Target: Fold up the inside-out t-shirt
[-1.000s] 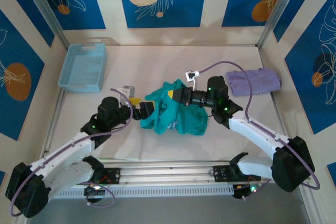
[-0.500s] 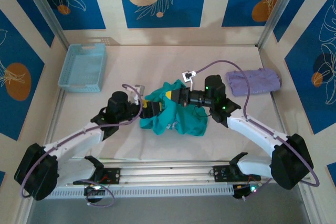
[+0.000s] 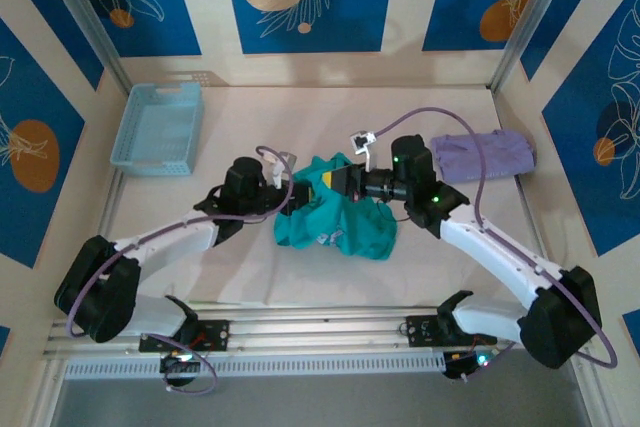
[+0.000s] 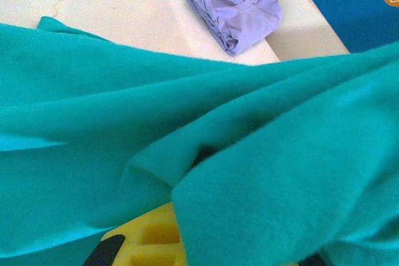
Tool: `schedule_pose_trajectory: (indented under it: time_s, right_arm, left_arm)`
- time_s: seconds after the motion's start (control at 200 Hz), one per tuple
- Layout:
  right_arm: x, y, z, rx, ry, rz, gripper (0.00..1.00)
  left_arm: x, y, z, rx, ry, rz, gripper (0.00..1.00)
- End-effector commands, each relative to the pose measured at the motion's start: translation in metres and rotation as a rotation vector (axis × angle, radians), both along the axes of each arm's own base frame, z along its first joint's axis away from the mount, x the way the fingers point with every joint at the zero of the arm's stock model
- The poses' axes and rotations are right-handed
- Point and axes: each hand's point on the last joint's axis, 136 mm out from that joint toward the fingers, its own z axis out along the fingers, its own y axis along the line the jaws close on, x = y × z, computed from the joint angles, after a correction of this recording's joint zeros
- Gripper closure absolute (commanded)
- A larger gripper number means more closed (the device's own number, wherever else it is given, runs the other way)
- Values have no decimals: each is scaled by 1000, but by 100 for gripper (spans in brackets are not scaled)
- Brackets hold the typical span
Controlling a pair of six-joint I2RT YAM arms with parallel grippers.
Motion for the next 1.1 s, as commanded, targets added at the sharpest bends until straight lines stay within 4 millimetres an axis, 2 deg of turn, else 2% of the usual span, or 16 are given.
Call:
schedule_pose_trajectory:
  time_s: [0.0,0.23,0.3,0.395,0.455,0.51,0.635,0.765,0.9,1.095]
  right_arm:
    - [2,-19,0,-223,-129,-81,100]
    - [6,-27,-4,-375,-194,-132,100]
    - [7,-28,-3,-370,-218,-156,100]
    - [17,-42,-10,-373,-138,-276,100]
    - [19,-42,-14,-375,-86,-271,100]
    - [15,-35,-15,-367,-79,-222,100]
    - [-10,-10,-10,-306,-118,-3,100]
    - [-16,-6,-4,-236,-141,43,100]
    - [-22,-13,-3,-251,-147,84,73]
    - [-30,-25,-10,-334,-190,102,46]
  left_arm:
    - [0,5,4,44,23,-8,100]
    - [9,42,6,165,28,185,100]
    - [9,51,13,133,19,231,100]
    - [7,58,29,36,12,254,100]
    - [1,55,41,-12,16,212,100]
    - [-5,49,50,-40,18,149,100]
    - [-30,27,73,-127,-13,-52,100]
    - [-45,19,91,-210,-34,-164,100]
    - [-49,17,102,-254,-45,-204,100]
    - [-49,17,107,-268,-50,-209,100]
